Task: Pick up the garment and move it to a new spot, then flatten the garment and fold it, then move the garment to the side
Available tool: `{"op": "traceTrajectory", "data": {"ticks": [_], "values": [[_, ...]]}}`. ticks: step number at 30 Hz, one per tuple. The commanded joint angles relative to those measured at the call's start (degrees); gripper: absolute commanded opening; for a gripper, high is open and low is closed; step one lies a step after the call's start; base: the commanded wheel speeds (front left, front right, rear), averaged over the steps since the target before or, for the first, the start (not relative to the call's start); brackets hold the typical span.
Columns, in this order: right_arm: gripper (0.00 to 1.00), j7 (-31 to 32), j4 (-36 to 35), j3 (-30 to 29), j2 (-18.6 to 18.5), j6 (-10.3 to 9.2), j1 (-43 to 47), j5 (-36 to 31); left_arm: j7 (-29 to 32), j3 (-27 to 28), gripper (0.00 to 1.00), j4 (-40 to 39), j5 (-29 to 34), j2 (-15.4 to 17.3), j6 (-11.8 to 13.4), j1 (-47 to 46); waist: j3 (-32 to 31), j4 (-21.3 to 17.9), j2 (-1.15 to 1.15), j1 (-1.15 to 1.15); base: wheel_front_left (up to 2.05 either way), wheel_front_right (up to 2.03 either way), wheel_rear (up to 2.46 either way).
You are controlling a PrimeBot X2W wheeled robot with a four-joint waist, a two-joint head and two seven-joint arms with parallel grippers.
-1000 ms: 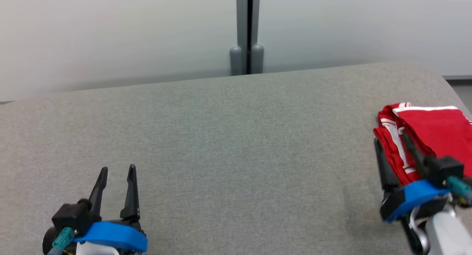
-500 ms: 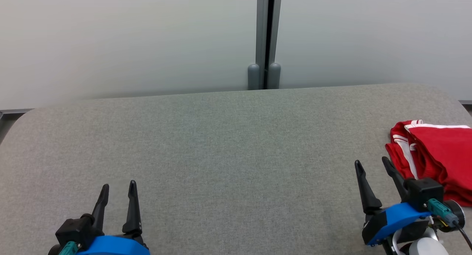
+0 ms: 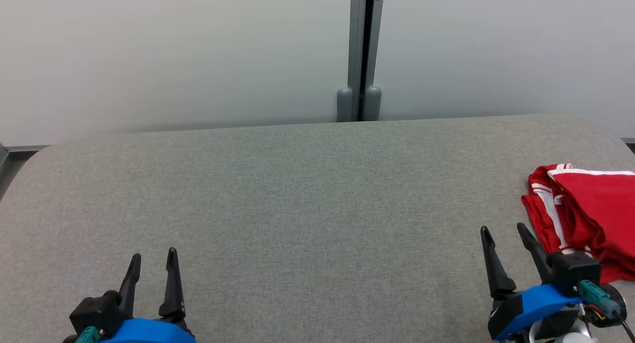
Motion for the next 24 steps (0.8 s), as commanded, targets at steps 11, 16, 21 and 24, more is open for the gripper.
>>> {"op": "traceTrajectory", "data": {"ticks": [11, 16, 21, 24], "values": [[1.00, -0.3, -0.8, 0.4, 0.7, 0.02, 1.3, -0.3, -0.2, 0.4, 1.00, 0.3, 0.2, 0.4, -0.8, -0.9, 0.3, -0.2, 0.00, 0.00, 0.00, 0.00, 0.00], [1.00, -0.4, -0.7, 0.5, 0.8, 0.02, 1.4, -0.1, -0.2, 0.5, 1.00, 0.5, 0.4, 0.4, -0.9, -1.1, 0.4, -0.4, 0.00, 0.00, 0.00, 0.00, 0.00], [0.00, 0.2, 1.1, 0.4, 0.7, 0.00, 1.1, 0.4, 0.4, 0.3, 0.00, 1.7, -0.4, -0.6, -0.9, 0.5, 0.5, -0.4, 0.00, 0.00, 0.00, 0.00, 0.00], [0.00, 0.3, 2.9, 0.5, 0.8, 0.00, 1.7, 0.3, 0.4, 0.2, 0.00, 3.3, -0.2, -1.2, -0.9, 1.9, 0.5, -0.4, 0.00, 0.00, 0.00, 0.00, 0.00]]}}
